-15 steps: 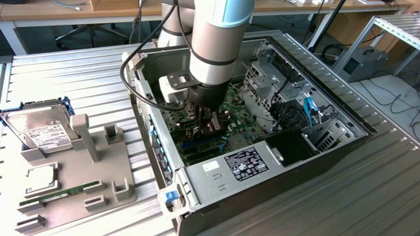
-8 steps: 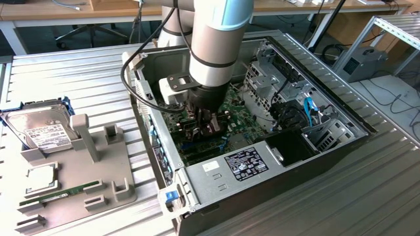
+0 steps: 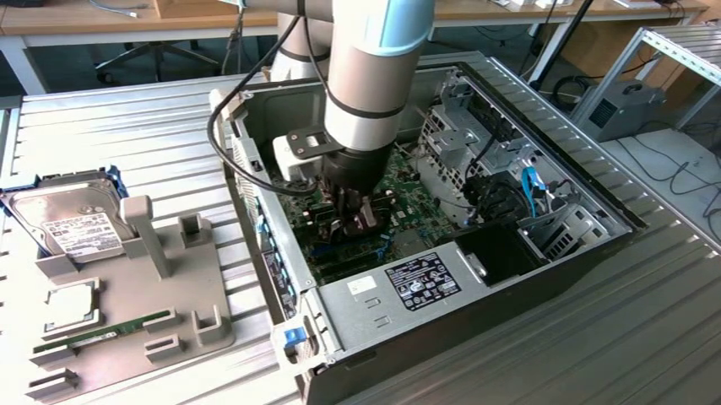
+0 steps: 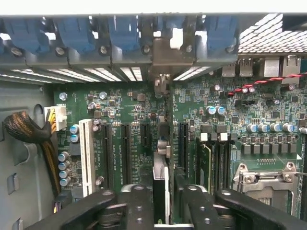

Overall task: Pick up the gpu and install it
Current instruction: 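Insert the gpu into the slot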

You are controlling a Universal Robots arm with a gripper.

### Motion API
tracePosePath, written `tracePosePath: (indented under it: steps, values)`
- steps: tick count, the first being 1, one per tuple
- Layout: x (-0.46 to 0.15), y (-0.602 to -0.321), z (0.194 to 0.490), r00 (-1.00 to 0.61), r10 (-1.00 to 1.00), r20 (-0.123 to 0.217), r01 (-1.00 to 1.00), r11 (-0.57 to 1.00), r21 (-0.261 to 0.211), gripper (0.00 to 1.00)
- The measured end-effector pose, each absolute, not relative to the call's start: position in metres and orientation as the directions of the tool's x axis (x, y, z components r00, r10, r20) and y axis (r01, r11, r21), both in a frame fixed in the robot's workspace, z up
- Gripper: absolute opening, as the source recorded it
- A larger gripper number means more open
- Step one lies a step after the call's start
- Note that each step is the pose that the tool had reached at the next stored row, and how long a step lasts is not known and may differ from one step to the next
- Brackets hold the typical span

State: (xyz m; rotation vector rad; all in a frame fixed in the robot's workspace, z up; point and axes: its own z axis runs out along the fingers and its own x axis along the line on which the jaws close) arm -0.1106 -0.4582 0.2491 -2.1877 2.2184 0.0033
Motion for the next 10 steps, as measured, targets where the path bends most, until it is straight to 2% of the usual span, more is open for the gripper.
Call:
tracePosePath:
  steps: [1, 2, 6, 8, 10]
  values:
    - [-0.111, -0.458, 0.250, -0.014, -1.000, -0.019, -1.000, 0.014, -0.016, 0.33]
    - [-0.111, -0.458, 0.250, -0.014, -1.000, -0.019, -1.000, 0.014, -0.016, 0.40]
    - [-0.111, -0.458, 0.253, -0.014, -1.000, -0.018, -1.000, 0.014, -0.016, 0.40]
    - [-0.111, -0.453, 0.274, -0.014, -1.000, -0.012, -1.000, 0.014, -0.016, 0.40]
    - [-0.111, -0.453, 0.282, -0.014, -1.000, -0.008, -1.000, 0.014, -0.016, 0.40]
